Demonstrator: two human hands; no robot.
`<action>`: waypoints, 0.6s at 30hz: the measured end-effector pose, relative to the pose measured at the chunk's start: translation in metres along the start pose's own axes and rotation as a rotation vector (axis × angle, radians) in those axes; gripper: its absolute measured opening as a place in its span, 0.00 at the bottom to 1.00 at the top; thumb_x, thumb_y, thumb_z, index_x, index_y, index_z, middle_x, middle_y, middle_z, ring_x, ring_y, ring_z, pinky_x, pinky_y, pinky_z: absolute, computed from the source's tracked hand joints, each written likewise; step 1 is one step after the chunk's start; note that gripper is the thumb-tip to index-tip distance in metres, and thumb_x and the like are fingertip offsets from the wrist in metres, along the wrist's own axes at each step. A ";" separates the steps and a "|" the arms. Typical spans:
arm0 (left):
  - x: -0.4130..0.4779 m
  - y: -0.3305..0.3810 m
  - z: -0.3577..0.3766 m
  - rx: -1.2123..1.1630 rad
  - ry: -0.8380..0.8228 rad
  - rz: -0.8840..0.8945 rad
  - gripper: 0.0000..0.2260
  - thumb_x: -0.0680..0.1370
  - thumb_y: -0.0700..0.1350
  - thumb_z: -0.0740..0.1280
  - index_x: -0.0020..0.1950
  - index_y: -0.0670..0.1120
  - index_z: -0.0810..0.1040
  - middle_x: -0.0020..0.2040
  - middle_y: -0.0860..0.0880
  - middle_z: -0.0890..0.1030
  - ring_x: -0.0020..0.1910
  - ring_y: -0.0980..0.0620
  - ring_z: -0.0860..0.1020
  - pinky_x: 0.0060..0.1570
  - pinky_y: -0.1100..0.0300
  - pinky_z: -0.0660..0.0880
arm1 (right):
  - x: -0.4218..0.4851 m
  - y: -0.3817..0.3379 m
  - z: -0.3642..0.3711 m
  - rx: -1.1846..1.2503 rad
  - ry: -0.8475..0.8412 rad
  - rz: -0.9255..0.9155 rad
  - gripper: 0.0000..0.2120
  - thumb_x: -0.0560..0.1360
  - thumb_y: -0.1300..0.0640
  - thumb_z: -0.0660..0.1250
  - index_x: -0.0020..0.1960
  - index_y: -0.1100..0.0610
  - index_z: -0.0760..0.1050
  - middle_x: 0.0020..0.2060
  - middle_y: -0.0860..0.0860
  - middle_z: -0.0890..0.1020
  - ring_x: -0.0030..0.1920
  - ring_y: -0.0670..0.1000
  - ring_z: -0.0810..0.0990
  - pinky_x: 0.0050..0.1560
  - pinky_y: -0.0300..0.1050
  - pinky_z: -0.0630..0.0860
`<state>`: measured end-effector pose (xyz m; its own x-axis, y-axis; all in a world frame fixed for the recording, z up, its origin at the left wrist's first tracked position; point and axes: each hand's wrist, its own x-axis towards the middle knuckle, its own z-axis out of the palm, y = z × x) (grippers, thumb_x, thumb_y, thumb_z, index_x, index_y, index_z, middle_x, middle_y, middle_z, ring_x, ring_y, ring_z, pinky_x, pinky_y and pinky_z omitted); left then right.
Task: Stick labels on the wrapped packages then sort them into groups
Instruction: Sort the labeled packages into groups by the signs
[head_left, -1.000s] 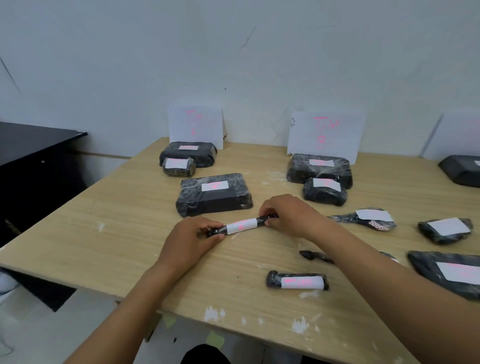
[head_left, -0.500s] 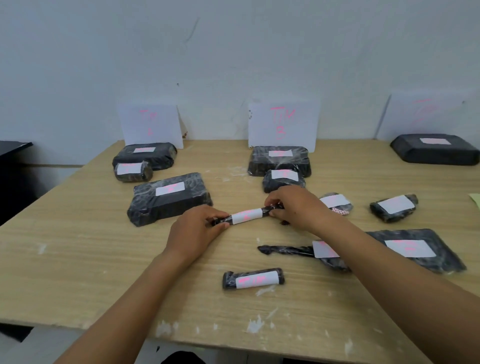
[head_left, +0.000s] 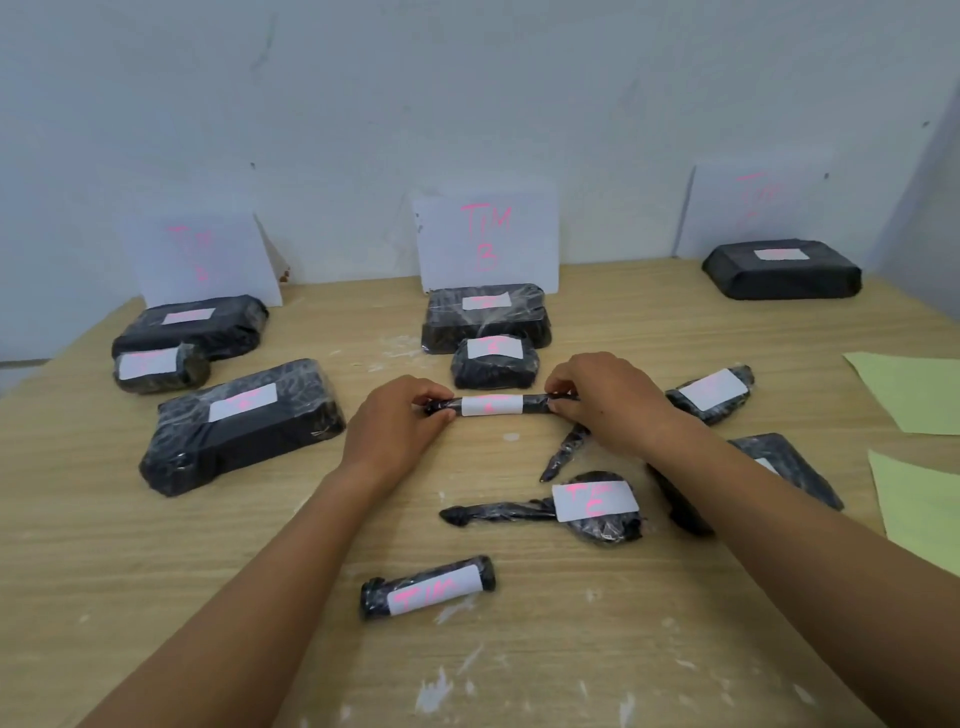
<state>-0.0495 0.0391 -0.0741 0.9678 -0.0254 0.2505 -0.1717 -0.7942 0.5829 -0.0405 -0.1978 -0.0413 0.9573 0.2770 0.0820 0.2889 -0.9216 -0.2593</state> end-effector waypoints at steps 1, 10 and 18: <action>0.002 0.001 0.002 -0.003 0.002 0.000 0.07 0.74 0.49 0.71 0.52 0.55 0.81 0.51 0.55 0.80 0.52 0.55 0.76 0.51 0.56 0.74 | 0.000 0.002 0.000 -0.001 0.009 0.007 0.10 0.78 0.52 0.64 0.57 0.52 0.78 0.52 0.51 0.79 0.51 0.53 0.77 0.47 0.46 0.74; 0.006 0.009 0.009 -0.023 0.009 0.027 0.09 0.75 0.50 0.70 0.55 0.55 0.82 0.52 0.56 0.81 0.52 0.56 0.76 0.48 0.58 0.74 | -0.003 0.010 -0.001 -0.015 0.060 0.064 0.12 0.79 0.51 0.63 0.59 0.53 0.79 0.52 0.51 0.79 0.53 0.53 0.77 0.49 0.48 0.74; 0.000 0.003 0.001 -0.079 0.013 0.008 0.11 0.75 0.48 0.71 0.57 0.53 0.81 0.54 0.55 0.80 0.53 0.57 0.75 0.52 0.57 0.73 | -0.002 0.010 0.007 -0.031 0.114 0.105 0.13 0.78 0.48 0.63 0.60 0.51 0.76 0.56 0.50 0.78 0.57 0.53 0.75 0.48 0.46 0.70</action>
<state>-0.0497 0.0360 -0.0733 0.9640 -0.0235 0.2648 -0.1940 -0.7434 0.6401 -0.0400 -0.2054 -0.0505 0.9751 0.1477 0.1653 0.1854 -0.9523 -0.2426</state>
